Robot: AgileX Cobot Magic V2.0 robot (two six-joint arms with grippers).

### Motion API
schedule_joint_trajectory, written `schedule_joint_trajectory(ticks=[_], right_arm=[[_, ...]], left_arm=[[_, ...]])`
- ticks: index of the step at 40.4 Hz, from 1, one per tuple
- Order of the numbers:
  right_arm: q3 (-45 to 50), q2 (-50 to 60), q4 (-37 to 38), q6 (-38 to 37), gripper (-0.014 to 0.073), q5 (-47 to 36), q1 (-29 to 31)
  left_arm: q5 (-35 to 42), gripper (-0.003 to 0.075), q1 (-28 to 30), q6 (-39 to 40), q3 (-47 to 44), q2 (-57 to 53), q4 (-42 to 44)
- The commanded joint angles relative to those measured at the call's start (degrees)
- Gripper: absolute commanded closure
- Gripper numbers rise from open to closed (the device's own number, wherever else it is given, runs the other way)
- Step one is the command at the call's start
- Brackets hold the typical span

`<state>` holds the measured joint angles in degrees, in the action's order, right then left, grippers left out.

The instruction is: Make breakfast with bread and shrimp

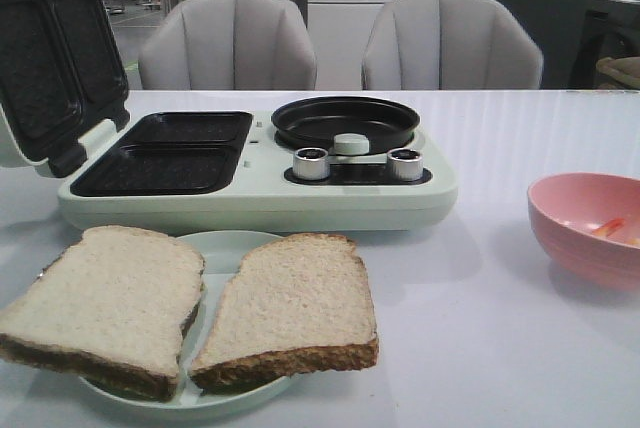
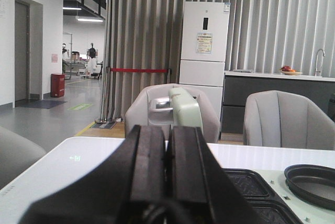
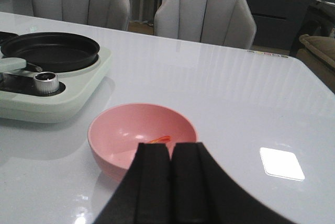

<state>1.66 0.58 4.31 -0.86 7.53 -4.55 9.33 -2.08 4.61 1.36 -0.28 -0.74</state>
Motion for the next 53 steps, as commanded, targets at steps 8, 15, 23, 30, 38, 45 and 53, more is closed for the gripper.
schedule_joint_trajectory(ticks=[8, 15, 23, 30, 38, 45, 53], right_arm=[[-0.2, 1.1, 0.2, 0.5, 0.0625, -5.3, 0.1], [-0.2, 1.1, 0.2, 0.5, 0.0625, -5.3, 0.1], [-0.2, 1.1, 0.2, 0.5, 0.0625, -5.3, 0.1], [-0.2, 1.1, 0.2, 0.5, 0.0625, -5.3, 0.1], [-0.2, 1.1, 0.2, 0.5, 0.0625, -5.3, 0.1], [-0.2, 1.1, 0.2, 0.5, 0.0625, -5.3, 0.1], [-0.2, 1.1, 0.2, 0.5, 0.0625, -5.3, 0.1]], left_arm=[[-12.6, 0.0618, 0.0, 0.4, 17.8, 3.4, 2.2], [-24.9, 0.0618, 0.0, 0.4, 26.1, 8.9, 1.9], [-22.9, 0.0618, 0.0, 0.4, 26.3, 9.9, 1.5], [-22.9, 0.0610, 0.0, 0.4, 26.3, 10.3, 1.5], [-22.8, 0.0322, 0.0, 0.4, 26.3, 10.3, 1.5], [-22.9, 0.0069, 0.0, 0.4, 26.3, 10.3, 1.5], [-23.2, 0.0092, 0.0, 0.4, 26.3, 10.3, 0.7]])
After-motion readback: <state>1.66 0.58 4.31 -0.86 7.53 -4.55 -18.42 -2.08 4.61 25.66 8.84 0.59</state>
